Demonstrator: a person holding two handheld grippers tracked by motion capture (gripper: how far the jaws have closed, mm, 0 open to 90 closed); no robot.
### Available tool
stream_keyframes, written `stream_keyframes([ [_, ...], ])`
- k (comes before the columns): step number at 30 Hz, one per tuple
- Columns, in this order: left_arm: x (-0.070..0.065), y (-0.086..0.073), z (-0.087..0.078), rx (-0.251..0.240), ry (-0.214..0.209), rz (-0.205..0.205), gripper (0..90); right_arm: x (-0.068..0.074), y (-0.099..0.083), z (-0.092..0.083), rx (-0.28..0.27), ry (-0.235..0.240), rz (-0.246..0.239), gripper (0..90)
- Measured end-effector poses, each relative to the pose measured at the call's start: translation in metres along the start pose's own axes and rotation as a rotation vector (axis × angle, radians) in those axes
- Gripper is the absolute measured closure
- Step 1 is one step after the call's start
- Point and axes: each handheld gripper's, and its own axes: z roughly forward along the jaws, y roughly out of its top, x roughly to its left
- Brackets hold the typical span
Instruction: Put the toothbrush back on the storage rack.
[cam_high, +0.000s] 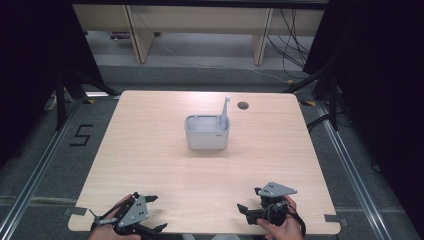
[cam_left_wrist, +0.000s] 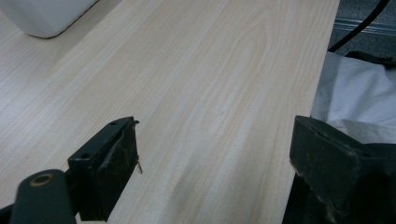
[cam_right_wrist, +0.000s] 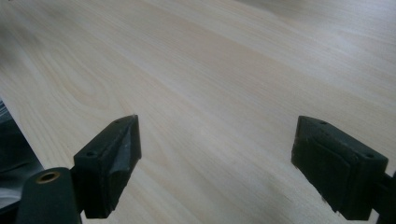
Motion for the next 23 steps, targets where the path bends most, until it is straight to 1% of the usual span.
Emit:
stream_keyframes([
  [1,0.001,0.0001,-0.0005,0.008,0.007,0.01,14.7,0.0034,-0.0008,-0.0014,0.018,0.008,0.056,16.4],
  [2,0.001,-0.0002,-0.0005,0.006,0.006,0.012,14.7,0.0002,-0.0011,-0.0013,0.009,0.0,0.013,16.4],
  [3,0.0,-0.0004,0.0,-0.005,0.002,0.001,14.7,0.0008,-0.0019,-0.0016,0.012,0.002,0.031,16.4],
  [5,0.0,-0.0002,0.0,-0.001,0.0,-0.001,14.7,0.0002,-0.003,-0.0023,0.016,-0.003,0.022,16.3],
  [6,0.0,-0.0001,0.0,0.0,0.0,0.0,14.7,0.002,-0.0036,-0.0027,0.016,-0.006,0.036,16.4],
  [7,-0.0001,-0.0001,0.0,0.0,0.0,0.0,14.8,0.001,-0.0036,-0.0028,0.015,-0.006,0.02,16.3],
  [9,-0.0002,-0.0002,-0.0001,0.0,-0.001,0.001,14.7,0.0013,-0.0045,-0.0036,0.022,-0.012,0.025,16.3],
  [11,-0.0001,-0.0004,0.0001,-0.004,0.0,0.0,14.7,0.0013,-0.0047,-0.0036,0.021,-0.008,0.019,16.4],
  [12,0.001,0.0,-0.0005,0.008,0.007,0.01,14.7,0.0008,-0.005,-0.0035,0.024,-0.005,0.014,16.4],
  [13,-0.0002,0.0,-0.0002,0.0,-0.001,0.0,14.7,0.0003,-0.0053,-0.0029,0.021,-0.003,0.01,16.3],
  [14,-0.0011,-0.0003,0.0006,-0.01,0.0,-0.008,14.7,0.0002,-0.0054,-0.0033,0.022,-0.012,0.01,16.3],
  [15,-0.0003,-0.0002,0.0,0.0,-0.001,0.001,14.8,0.0016,-0.0057,-0.0033,0.026,-0.004,0.03,16.3],
  [16,-0.0003,-0.0002,0.0,0.0,-0.001,0.001,14.7,0.0016,-0.0057,-0.0033,0.026,-0.004,0.03,16.3],
  [17,-0.0004,-0.0001,0.0003,-0.004,-0.004,-0.007,14.7,0.0007,-0.0055,-0.0035,0.025,-0.01,0.018,16.4],
  [18,0.0001,-0.0001,0.0,0.001,0.001,0.0,14.7,0.0001,-0.0055,-0.0034,0.023,-0.011,0.01,16.3],
  [19,-0.0001,-0.0002,-0.0002,0.001,0.0,0.001,14.8,0.0004,-0.0054,-0.003,0.025,0.0,0.019,16.3],
  [20,-0.0002,-0.0003,-0.0001,-0.001,0.0,0.001,14.7,-0.0003,-0.0055,-0.0026,0.021,0.0,0.009,16.3],
  [21,-0.0001,-0.0005,0.0001,-0.003,0.0,0.0,14.7,0.0003,-0.0055,-0.0031,0.024,-0.006,0.011,16.4],
  [22,0.0002,-0.0001,0.0,0.002,0.001,0.0,14.7,-0.0005,-0.0054,-0.0028,0.023,-0.004,0.003,16.4],
  [23,0.0002,-0.0001,0.0,0.002,0.001,0.0,14.7,-0.0001,-0.0054,-0.0028,0.026,-0.006,0.011,16.4],
])
